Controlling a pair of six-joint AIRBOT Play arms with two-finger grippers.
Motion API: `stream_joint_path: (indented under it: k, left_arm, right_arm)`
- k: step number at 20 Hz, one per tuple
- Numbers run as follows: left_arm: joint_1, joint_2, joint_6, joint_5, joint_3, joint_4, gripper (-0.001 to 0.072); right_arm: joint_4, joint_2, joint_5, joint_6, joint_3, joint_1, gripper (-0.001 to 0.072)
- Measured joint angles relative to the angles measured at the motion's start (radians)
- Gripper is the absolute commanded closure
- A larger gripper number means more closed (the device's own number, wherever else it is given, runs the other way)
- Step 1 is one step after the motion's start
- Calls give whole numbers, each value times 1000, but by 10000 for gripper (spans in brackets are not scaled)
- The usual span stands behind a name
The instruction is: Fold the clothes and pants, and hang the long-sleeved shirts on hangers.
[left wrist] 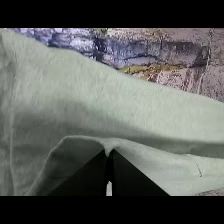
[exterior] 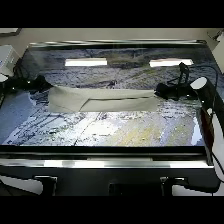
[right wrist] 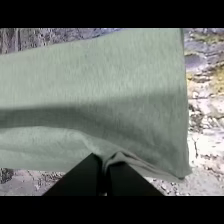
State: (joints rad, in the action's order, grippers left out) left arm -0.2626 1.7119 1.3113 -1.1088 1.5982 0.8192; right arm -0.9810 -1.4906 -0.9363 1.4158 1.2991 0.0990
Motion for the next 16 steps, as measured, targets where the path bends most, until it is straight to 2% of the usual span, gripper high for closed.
stream_joint_path:
  k: [8, 10, 11, 12, 13, 14, 15, 16]
  left_arm:
    - [35, 190, 54, 31, 170, -2, 683]
    - [40, 230, 59, 58, 179, -2, 654]
    - [42, 246, 61, 76, 182, -5, 587]
    - [43, 261, 62, 96, 184, -6, 467]
    - [44, 275, 66, 113, 185, -6, 381]
    - [44, 285, 68, 127, 187, -6, 317]
    - [43, 291, 68, 137, 187, -6, 182]
    - [42, 294, 68, 142, 189, -8, 169]
  right_arm:
    - [8, -151, 90, 16, 60, -4, 676]
    - [23, -189, 121, 18, 63, -4, 614]
    - [33, -208, 137, 18, 64, -4, 613]
    - [43, -224, 151, 18, 64, -4, 598]
    - [52, -238, 162, 18, 64, -4, 593]
    - [60, -246, 171, 21, 65, -4, 520]
    - [65, -253, 172, 27, 68, -3, 376]
    - [66, -257, 169, 29, 75, -2, 250]
